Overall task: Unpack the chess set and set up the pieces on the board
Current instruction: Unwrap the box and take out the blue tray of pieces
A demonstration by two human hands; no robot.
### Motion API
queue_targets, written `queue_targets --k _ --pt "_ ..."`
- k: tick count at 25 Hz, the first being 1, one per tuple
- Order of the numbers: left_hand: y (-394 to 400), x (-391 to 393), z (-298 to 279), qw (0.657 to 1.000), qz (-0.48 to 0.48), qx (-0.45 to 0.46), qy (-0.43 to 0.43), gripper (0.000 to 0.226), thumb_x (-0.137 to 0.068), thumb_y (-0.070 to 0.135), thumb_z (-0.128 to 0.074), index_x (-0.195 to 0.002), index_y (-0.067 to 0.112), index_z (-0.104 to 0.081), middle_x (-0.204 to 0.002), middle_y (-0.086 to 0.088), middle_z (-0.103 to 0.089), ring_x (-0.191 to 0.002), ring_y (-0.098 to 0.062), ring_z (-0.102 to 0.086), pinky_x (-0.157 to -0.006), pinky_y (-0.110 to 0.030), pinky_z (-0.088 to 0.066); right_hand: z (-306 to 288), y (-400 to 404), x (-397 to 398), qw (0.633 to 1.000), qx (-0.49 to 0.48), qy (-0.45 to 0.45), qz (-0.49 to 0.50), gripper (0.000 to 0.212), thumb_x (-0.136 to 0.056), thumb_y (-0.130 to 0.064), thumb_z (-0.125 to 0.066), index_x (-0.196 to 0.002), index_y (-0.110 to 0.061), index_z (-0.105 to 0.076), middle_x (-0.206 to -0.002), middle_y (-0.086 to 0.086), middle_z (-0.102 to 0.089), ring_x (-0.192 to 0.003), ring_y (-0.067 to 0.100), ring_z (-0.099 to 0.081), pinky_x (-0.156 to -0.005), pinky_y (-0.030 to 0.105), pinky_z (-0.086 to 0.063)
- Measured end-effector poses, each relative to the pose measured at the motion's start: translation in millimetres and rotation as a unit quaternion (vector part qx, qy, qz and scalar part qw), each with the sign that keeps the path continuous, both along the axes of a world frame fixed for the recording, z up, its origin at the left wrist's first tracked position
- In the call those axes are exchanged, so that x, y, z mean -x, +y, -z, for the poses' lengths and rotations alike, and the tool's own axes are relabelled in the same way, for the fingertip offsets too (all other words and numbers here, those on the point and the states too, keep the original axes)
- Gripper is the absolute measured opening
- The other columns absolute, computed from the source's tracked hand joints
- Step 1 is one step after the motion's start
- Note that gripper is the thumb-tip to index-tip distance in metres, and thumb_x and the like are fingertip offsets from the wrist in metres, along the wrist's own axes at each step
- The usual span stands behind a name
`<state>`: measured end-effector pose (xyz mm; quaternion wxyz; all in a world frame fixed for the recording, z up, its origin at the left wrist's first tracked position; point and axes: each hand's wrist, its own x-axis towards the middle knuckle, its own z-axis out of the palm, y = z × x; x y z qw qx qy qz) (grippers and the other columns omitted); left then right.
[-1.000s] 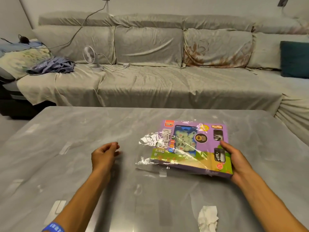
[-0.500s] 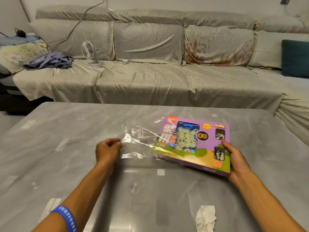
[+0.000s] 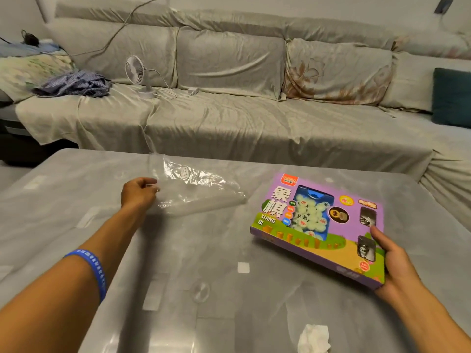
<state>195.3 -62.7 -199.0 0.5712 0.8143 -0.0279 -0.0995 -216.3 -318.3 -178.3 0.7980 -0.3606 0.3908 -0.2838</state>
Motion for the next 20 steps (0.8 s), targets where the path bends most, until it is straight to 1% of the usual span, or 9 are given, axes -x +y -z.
queue_targets --k 1,3,5,6,8,9,12,16,20 --pt "0 -3 1 1.0 0.003 -0.007 0.002 0.027 -0.089 0.005 -0.061 -0.113 0.014 -0.063 -0.11 -0.011 -0.067 -0.092 -0.026 -0.063 -0.092 -0.041 -0.052 -3 5 -3 1.0 -0.008 -0.001 -0.024 0.05 -0.063 -0.037 -0.074 -0.108 -0.017 -0.067 -0.097 0.014 -0.074 -0.077 0.033 -0.072 -0.058 0.054 -0.058" --pt "3 -5 -4 0.999 -0.023 -0.04 -0.01 0.042 -0.088 0.011 -0.064 -0.128 0.014 -0.054 -0.127 -0.014 -0.058 -0.108 -0.031 -0.059 -0.098 -0.043 -0.048 -5 15 -13 0.998 -0.022 0.008 -0.058 0.03 -0.085 -0.035 -0.06 -0.106 -0.014 -0.067 -0.094 0.016 -0.074 -0.074 0.034 -0.072 -0.059 0.055 -0.057" --pt "12 10 -16 0.993 -0.084 -0.068 -0.056 0.051 -0.089 0.017 -0.063 -0.137 0.018 -0.044 -0.141 -0.01 -0.044 -0.123 -0.032 -0.048 -0.102 -0.042 -0.043 -5 29 -31 0.995 -0.031 0.033 -0.092 0.031 -0.091 -0.034 -0.054 -0.106 -0.01 -0.068 -0.098 0.019 -0.072 -0.076 0.035 -0.072 -0.064 0.057 -0.056" --pt "17 26 -22 0.991 -0.093 -0.043 -0.081 0.049 -0.09 0.017 -0.061 -0.136 0.02 -0.044 -0.142 -0.007 -0.042 -0.123 -0.029 -0.047 -0.1 -0.041 -0.043 -4 36 -41 0.993 -0.032 0.041 -0.109 0.033 -0.09 -0.033 -0.055 -0.107 -0.008 -0.068 -0.1 0.02 -0.072 -0.079 0.036 -0.071 -0.068 0.057 -0.056" --pt "26 73 -27 0.994 -0.023 0.03 -0.106 0.042 -0.092 0.017 -0.059 -0.132 0.021 -0.05 -0.133 -0.002 -0.051 -0.113 -0.021 -0.054 -0.089 -0.034 -0.048 4 50 -58 0.989 -0.023 0.06 -0.136 0.035 -0.088 -0.031 -0.058 -0.111 -0.006 -0.068 -0.106 0.022 -0.07 -0.091 0.038 -0.069 -0.079 0.057 -0.054" --pt "31 101 -25 0.994 0.03 0.052 -0.087 0.038 -0.092 0.018 -0.059 -0.13 0.021 -0.053 -0.126 -0.001 -0.056 -0.106 -0.017 -0.057 -0.082 -0.029 -0.048 8 56 -66 0.987 -0.013 0.073 -0.143 0.036 -0.087 -0.03 -0.061 -0.113 -0.005 -0.067 -0.107 0.022 -0.069 -0.096 0.039 -0.068 -0.084 0.057 -0.053" --pt "47 166 -3 0.987 0.133 0.067 0.054 0.036 -0.092 0.027 -0.059 -0.128 0.021 -0.055 -0.116 0.002 -0.061 -0.093 -0.005 -0.059 -0.069 -0.021 -0.045 16 74 -76 0.987 0.031 0.089 -0.134 0.039 -0.084 -0.023 -0.067 -0.115 0.001 -0.062 -0.102 0.025 -0.07 -0.083 0.037 -0.07 -0.082 0.053 -0.054" --pt "68 188 14 0.99 0.087 0.083 0.079 0.042 -0.089 0.017 -0.064 -0.13 0.019 -0.053 -0.114 -0.001 -0.064 -0.088 -0.017 -0.068 -0.064 -0.026 -0.053 28 94 -71 0.981 0.075 0.106 -0.144 0.031 -0.088 -0.021 -0.065 -0.109 0.001 -0.063 -0.096 0.023 -0.071 -0.073 0.032 -0.07 -0.074 0.046 -0.056" --pt "71 186 8 0.983 0.072 0.098 0.14 0.039 -0.087 0.015 -0.067 -0.124 0.019 -0.054 -0.104 -0.003 -0.068 -0.078 -0.021 -0.071 -0.059 -0.031 -0.056 26 99 -70 0.952 0.186 0.202 -0.135 0.026 -0.091 -0.028 -0.061 -0.093 -0.004 -0.071 -0.083 0.013 -0.074 -0.074 0.03 -0.071 -0.074 0.042 -0.056"
